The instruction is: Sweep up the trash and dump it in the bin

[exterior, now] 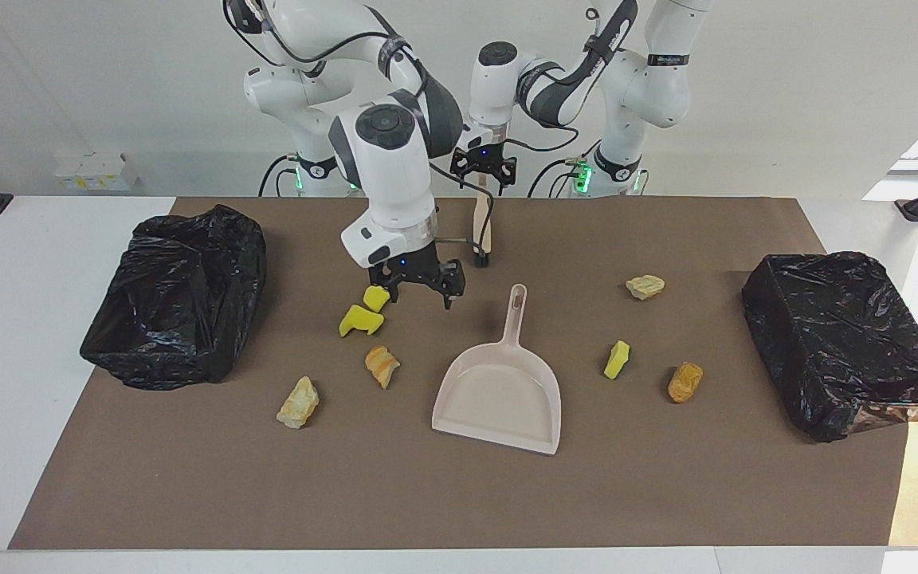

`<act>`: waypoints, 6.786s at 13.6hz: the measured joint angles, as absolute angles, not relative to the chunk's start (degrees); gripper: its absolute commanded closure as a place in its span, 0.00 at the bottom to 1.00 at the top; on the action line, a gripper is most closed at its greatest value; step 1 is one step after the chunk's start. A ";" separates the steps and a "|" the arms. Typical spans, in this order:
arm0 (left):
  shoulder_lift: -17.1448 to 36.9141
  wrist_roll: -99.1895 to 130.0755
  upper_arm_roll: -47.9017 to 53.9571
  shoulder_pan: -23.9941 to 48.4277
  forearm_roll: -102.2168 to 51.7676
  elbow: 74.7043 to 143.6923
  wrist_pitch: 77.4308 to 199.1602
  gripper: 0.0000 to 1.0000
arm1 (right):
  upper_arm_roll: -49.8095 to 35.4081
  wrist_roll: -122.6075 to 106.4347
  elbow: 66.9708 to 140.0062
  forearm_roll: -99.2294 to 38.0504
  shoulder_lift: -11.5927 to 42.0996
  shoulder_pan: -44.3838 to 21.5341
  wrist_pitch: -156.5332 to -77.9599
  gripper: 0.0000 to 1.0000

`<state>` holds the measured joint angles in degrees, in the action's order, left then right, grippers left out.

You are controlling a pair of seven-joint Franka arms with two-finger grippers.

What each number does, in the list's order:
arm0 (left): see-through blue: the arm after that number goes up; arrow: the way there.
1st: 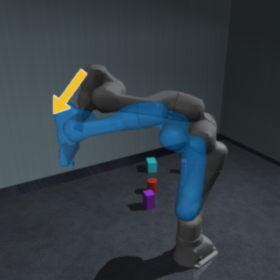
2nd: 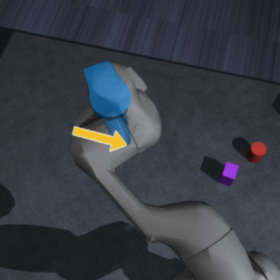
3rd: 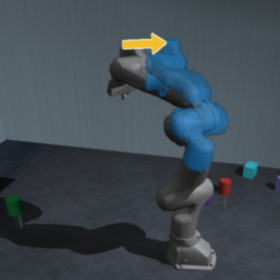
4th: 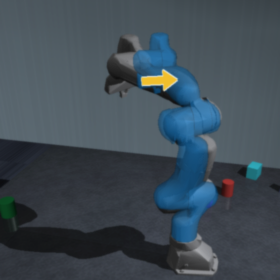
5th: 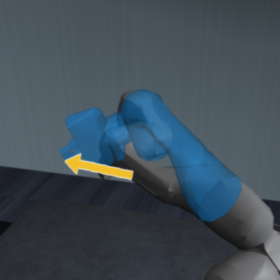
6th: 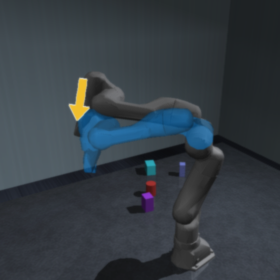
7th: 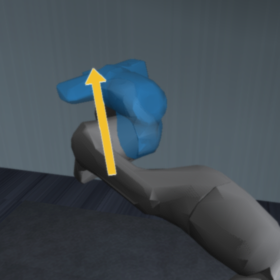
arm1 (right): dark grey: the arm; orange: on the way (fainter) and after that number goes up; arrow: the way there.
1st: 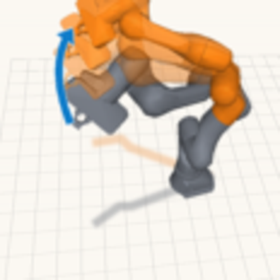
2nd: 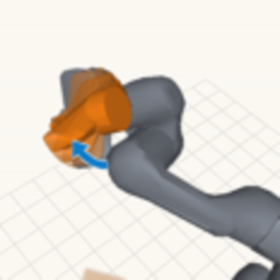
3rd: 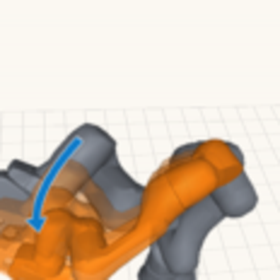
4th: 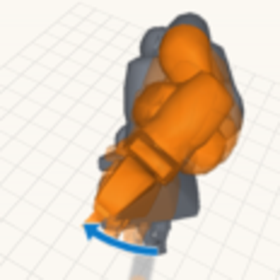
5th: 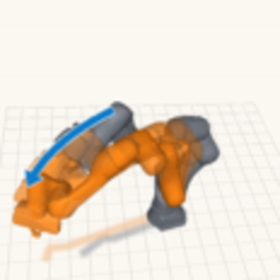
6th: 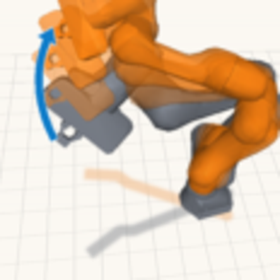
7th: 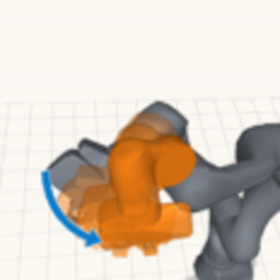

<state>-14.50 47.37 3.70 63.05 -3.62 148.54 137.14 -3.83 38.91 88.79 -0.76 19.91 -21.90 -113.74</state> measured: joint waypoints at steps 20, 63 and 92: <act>-22.15 54.74 1.99 54.91 0.74 150.42 125.17 1.00 | -3.63 53.15 82.57 4.02 35.60 -35.70 -124.56 0.51; 2.78 22.55 3.60 22.78 1.60 126.56 123.99 1.00 | -3.99 -66.50 85.37 17.34 28.92 -19.99 -113.05 1.00; -7.07 56.11 2.87 23.06 -4.23 138.15 127.31 1.00 | -4.03 -62.62 90.92 8.12 27.87 -19.76 -113.67 1.00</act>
